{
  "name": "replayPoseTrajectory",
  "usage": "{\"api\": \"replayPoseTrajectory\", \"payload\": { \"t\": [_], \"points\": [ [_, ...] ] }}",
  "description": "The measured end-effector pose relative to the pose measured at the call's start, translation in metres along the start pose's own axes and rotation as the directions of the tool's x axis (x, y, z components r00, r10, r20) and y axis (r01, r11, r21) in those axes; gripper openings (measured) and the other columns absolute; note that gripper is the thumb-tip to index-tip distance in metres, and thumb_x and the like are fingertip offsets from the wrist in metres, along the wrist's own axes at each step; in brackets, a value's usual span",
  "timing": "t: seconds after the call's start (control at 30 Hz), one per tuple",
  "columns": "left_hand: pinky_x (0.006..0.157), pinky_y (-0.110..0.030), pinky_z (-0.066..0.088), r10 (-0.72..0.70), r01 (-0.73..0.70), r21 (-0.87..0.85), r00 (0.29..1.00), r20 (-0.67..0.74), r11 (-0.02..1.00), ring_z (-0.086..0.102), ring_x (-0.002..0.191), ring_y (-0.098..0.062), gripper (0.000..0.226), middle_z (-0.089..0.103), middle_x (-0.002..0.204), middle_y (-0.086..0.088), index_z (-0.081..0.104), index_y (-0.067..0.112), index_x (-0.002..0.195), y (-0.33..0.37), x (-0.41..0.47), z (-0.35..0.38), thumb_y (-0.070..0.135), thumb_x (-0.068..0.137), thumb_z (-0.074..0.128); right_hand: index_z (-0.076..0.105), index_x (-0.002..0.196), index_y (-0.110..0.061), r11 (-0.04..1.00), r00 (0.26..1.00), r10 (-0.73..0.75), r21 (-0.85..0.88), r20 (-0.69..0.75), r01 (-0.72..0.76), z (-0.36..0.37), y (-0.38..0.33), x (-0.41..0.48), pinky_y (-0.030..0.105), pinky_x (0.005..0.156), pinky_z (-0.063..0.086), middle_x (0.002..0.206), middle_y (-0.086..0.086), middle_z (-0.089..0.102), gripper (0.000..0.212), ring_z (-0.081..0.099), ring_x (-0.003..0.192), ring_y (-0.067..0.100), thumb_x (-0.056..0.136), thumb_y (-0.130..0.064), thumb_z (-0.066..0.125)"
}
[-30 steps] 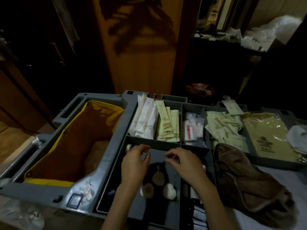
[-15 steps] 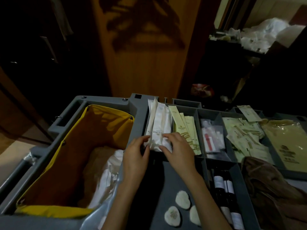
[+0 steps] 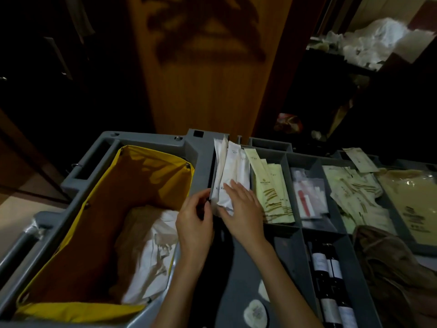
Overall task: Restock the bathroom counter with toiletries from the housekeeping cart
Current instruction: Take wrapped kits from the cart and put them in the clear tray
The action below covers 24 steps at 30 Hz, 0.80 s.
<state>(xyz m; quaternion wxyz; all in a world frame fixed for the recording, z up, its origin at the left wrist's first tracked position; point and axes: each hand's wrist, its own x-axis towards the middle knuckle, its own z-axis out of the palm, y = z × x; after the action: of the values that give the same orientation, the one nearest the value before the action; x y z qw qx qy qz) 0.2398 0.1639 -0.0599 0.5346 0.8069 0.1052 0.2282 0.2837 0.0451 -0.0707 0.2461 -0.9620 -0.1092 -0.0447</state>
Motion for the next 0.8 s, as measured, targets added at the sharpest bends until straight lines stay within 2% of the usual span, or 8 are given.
{"api": "replayPoseTrajectory", "payload": {
  "t": [0.1, 0.2, 0.3, 0.37, 0.43, 0.53, 0.67, 0.8],
  "points": [
    [0.081, -0.002, 0.04, 0.006, -0.006, -0.009, 1.0, 0.016, 1.0, 0.059, 0.095, 0.0, 0.03, 0.064, 0.102, 0.011, 0.067, 0.019, 0.111, 0.002, -0.001, 0.001, 0.001, 0.09, 0.057, 0.051, 0.139, -0.024, 0.998, 0.996, 0.01, 0.059, -0.09, -0.004, 0.002, -0.002, -0.004, 0.034, 0.116, 0.021, 0.148, -0.003, 0.045, 0.049, 0.034, 0.14, 0.017, 0.091, -0.036, 0.054],
    [0.079, -0.001, 0.04, 0.02, -0.02, -0.014, 1.0, 0.02, 1.0, 0.059, 0.094, 0.001, 0.033, 0.065, 0.103, 0.009, 0.067, 0.02, 0.111, 0.002, -0.001, 0.0, -0.001, 0.089, 0.057, 0.06, 0.131, -0.022, 0.99, 0.988, 0.042, 0.142, -0.148, -0.021, 0.001, -0.003, -0.01, 0.034, 0.112, 0.031, 0.138, -0.003, 0.056, 0.044, 0.045, 0.133, 0.018, 0.093, -0.039, 0.046],
    [0.085, -0.012, 0.048, 0.039, -0.038, -0.026, 0.999, 0.038, 0.999, 0.061, 0.099, -0.002, 0.034, 0.065, 0.108, 0.007, 0.065, 0.018, 0.117, -0.001, -0.002, 0.0, 0.0, 0.088, 0.058, 0.066, 0.123, -0.023, 0.97, 0.984, 0.078, 0.241, -0.161, -0.038, -0.007, -0.002, -0.015, 0.03, 0.101, 0.043, 0.128, -0.005, 0.063, 0.033, 0.056, 0.119, 0.013, 0.095, -0.033, 0.051],
    [0.088, -0.025, 0.052, 0.073, -0.072, -0.016, 0.996, 0.059, 0.997, 0.061, 0.103, -0.005, 0.037, 0.064, 0.113, 0.005, 0.063, 0.017, 0.123, -0.003, -0.003, 0.001, 0.003, 0.089, 0.06, 0.069, 0.118, -0.025, 0.935, 0.977, 0.134, 0.347, -0.168, -0.069, -0.016, -0.004, -0.019, 0.021, 0.083, 0.049, 0.112, -0.009, 0.07, 0.025, 0.063, 0.094, 0.002, 0.095, -0.028, 0.06],
    [0.091, -0.029, 0.052, 0.11, -0.112, 0.018, 0.99, 0.085, 0.994, 0.06, 0.107, -0.009, 0.042, 0.063, 0.12, 0.004, 0.06, 0.018, 0.127, -0.003, -0.003, 0.002, 0.004, 0.087, 0.063, 0.073, 0.11, -0.028, 0.868, 0.967, 0.205, 0.485, -0.148, -0.11, -0.027, -0.007, -0.023, 0.022, 0.073, 0.051, 0.09, -0.013, 0.072, 0.02, 0.063, 0.077, -0.004, 0.091, -0.028, 0.065],
    [0.096, -0.033, 0.05, 0.2, -0.209, 0.071, 0.973, 0.118, 0.975, 0.055, 0.118, -0.011, 0.048, 0.058, 0.131, 0.004, 0.056, 0.019, 0.132, -0.001, -0.003, 0.002, 0.012, 0.085, 0.066, 0.076, 0.091, -0.032, 0.686, 0.951, 0.297, 0.713, -0.088, -0.148, -0.049, -0.016, -0.024, 0.033, 0.08, 0.056, 0.085, -0.008, 0.075, 0.011, 0.07, 0.083, 0.007, 0.085, -0.024, 0.073],
    [0.103, -0.032, 0.043, 0.236, -0.252, 0.116, 0.963, 0.133, 0.961, 0.041, 0.132, -0.009, 0.06, 0.046, 0.145, 0.004, 0.05, 0.024, 0.139, 0.003, -0.006, 0.001, 0.024, 0.084, 0.073, 0.077, 0.082, -0.008, 0.517, 0.952, 0.305, 0.844, -0.025, -0.143, -0.087, -0.029, -0.029, 0.031, 0.072, 0.05, 0.086, 0.026, 0.069, 0.015, 0.067, 0.073, 0.026, 0.084, -0.022, 0.073],
    [0.106, -0.024, 0.033, 0.269, -0.28, 0.101, 0.957, 0.11, 0.955, 0.028, 0.136, 0.0, 0.064, 0.039, 0.149, 0.005, 0.046, 0.026, 0.141, 0.009, -0.008, -0.001, 0.026, 0.083, 0.073, 0.075, 0.087, -0.002, 0.431, 0.969, 0.245, 0.893, 0.025, -0.132, -0.119, -0.043, -0.037, 0.016, 0.067, 0.053, 0.084, 0.014, 0.074, 0.015, 0.072, 0.077, 0.016, 0.087, -0.014, 0.067]
  ]
}}
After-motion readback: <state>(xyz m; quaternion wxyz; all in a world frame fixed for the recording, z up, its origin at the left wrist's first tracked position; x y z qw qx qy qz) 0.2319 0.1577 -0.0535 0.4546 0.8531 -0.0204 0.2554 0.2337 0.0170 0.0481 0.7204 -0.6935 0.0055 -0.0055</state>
